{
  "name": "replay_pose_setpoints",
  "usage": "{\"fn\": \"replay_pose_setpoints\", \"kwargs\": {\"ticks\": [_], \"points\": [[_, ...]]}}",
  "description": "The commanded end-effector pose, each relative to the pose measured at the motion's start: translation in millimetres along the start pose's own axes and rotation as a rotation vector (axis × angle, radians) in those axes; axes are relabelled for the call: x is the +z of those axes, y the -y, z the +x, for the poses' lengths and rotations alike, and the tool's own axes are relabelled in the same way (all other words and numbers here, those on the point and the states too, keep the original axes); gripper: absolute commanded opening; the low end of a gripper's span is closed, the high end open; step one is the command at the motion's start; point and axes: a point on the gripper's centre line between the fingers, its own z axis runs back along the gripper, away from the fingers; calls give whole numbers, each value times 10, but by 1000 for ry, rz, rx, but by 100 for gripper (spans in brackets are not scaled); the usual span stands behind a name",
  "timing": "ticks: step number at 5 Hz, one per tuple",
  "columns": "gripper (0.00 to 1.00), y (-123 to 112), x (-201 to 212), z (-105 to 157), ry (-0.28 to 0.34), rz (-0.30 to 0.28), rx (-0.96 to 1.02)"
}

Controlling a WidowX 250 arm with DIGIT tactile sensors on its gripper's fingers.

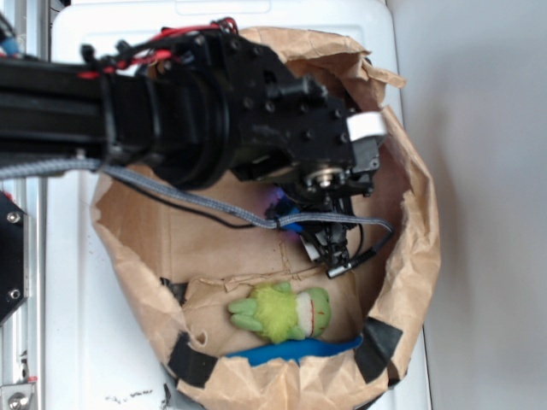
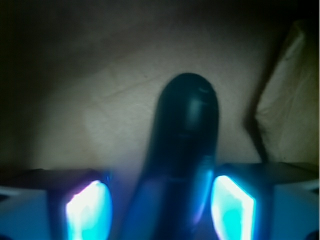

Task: Grab the plastic pickle.

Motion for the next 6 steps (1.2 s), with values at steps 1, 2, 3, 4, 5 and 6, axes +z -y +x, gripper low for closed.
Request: {"fn": "replay_pose_setpoints", "kwargs": {"ticks": [1,2,3,4,5,6], "points": [[0,-203,351,-435,29,-73,-36],[0,-198,889,-774,-25,-169,-27],[0,84,1352,-604,-45,-315,-19],[0,378,1493,-187,0,-313,13],[0,521,1369,67,-25,-308,9],[0,590,1370,149,38,-266,-17]]}}
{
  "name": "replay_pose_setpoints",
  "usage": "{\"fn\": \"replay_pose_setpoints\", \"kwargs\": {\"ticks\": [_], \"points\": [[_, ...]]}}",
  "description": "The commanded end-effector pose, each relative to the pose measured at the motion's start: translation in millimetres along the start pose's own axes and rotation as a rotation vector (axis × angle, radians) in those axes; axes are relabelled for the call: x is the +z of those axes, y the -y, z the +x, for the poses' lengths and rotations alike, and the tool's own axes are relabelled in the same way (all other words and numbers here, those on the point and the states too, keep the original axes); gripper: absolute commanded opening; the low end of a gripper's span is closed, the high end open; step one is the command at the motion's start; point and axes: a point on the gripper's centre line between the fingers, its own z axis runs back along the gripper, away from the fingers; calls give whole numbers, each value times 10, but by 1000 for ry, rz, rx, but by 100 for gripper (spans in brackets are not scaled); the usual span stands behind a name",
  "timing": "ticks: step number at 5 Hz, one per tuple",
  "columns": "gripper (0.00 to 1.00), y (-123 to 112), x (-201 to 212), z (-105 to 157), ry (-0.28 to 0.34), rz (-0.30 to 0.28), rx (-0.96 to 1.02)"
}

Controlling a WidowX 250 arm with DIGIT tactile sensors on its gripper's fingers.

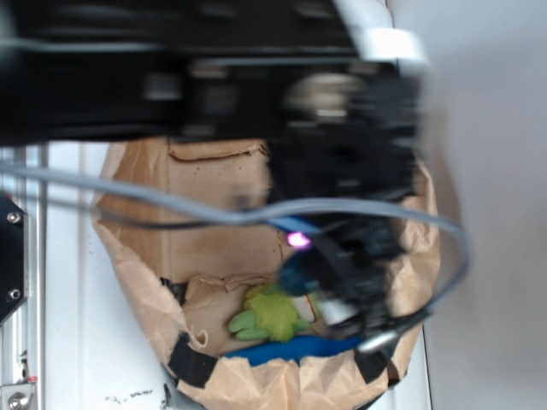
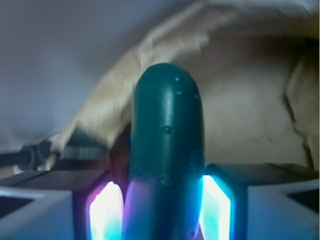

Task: Grab the plastic pickle.

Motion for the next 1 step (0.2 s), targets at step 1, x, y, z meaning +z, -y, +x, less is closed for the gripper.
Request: {"fn": "replay_pose_setpoints", "kwargs": {"ticks": [1], "points": [[0,154,175,213,133,22,-76]]}}
